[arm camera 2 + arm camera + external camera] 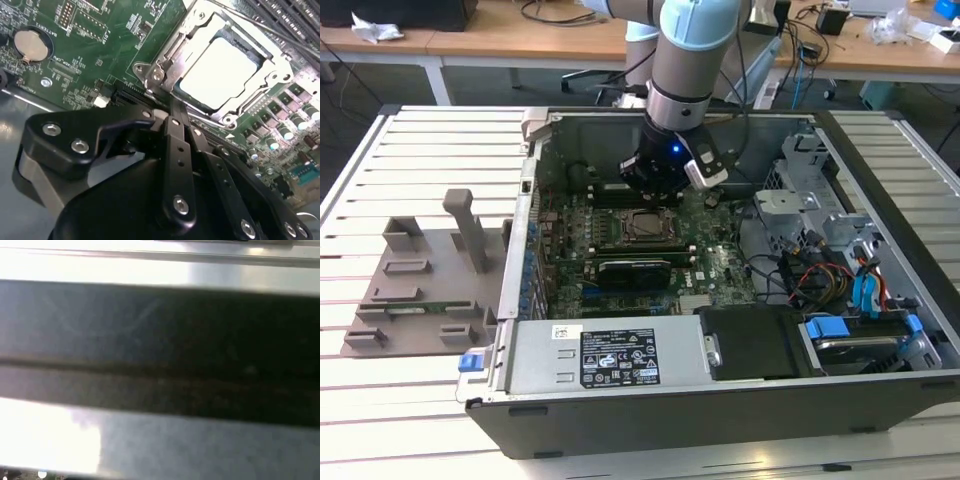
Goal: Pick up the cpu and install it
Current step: 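Install the first cpu locking lever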
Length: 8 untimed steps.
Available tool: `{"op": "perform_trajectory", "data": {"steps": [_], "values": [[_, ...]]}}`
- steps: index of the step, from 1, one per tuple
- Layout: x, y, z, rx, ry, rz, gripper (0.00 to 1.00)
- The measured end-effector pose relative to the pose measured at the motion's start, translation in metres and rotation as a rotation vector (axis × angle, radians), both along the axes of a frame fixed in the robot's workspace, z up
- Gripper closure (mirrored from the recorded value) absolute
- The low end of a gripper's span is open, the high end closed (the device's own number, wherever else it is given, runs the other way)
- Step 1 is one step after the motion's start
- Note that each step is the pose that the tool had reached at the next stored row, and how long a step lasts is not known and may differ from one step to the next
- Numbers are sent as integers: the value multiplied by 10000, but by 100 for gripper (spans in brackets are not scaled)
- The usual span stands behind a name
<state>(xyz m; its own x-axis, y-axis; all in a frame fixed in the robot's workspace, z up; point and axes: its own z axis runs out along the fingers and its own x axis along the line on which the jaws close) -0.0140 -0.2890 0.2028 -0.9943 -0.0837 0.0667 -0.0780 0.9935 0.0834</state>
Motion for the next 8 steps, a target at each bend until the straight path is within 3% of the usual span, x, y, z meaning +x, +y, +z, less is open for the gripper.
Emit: {"op": "perform_trajectory", "data": {"steps": [8], "values": [[-1, -41, -4, -2, 9, 0, 89]]}}
